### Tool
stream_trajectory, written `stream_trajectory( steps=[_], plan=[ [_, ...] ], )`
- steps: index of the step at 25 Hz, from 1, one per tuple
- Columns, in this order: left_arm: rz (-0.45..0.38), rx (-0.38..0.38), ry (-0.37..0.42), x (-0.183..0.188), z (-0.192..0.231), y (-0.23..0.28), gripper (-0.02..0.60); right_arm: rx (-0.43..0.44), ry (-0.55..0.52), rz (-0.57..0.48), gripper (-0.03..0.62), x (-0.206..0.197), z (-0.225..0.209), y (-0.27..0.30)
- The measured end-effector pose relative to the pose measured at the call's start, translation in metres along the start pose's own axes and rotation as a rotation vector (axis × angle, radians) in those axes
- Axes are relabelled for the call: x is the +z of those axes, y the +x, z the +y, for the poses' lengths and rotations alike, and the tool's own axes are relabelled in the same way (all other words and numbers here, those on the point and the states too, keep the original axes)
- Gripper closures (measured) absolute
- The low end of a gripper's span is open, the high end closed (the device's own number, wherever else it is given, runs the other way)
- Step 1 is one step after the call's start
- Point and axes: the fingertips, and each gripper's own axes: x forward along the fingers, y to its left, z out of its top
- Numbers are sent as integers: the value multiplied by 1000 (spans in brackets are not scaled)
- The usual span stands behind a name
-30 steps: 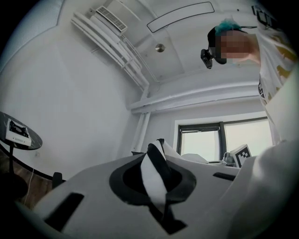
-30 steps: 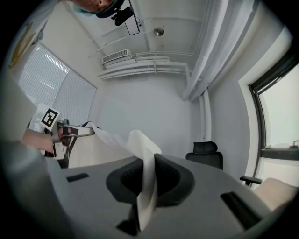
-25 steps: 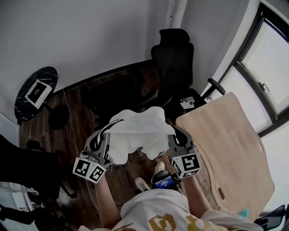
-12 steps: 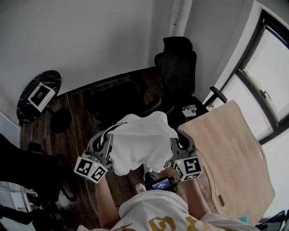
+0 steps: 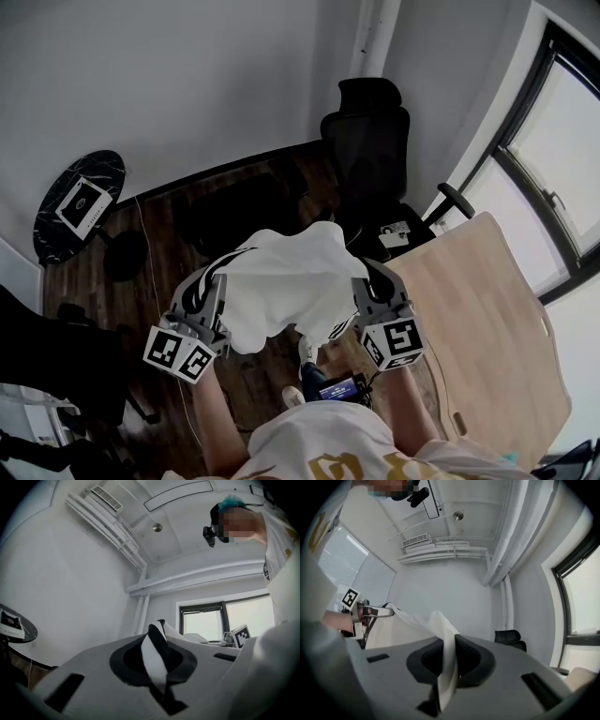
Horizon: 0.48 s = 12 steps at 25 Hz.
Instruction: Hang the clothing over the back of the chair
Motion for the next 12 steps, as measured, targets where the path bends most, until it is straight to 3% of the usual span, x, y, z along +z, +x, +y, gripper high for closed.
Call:
stream_trajectory(
  steps=[7, 12],
  plan=[
    [4, 40, 33, 23, 28, 25, 552, 82, -59, -19, 563, 31, -10, 45],
    [10, 54, 50, 29, 49, 48, 552, 90, -49, -40, 562, 43, -21, 78]
  ],
)
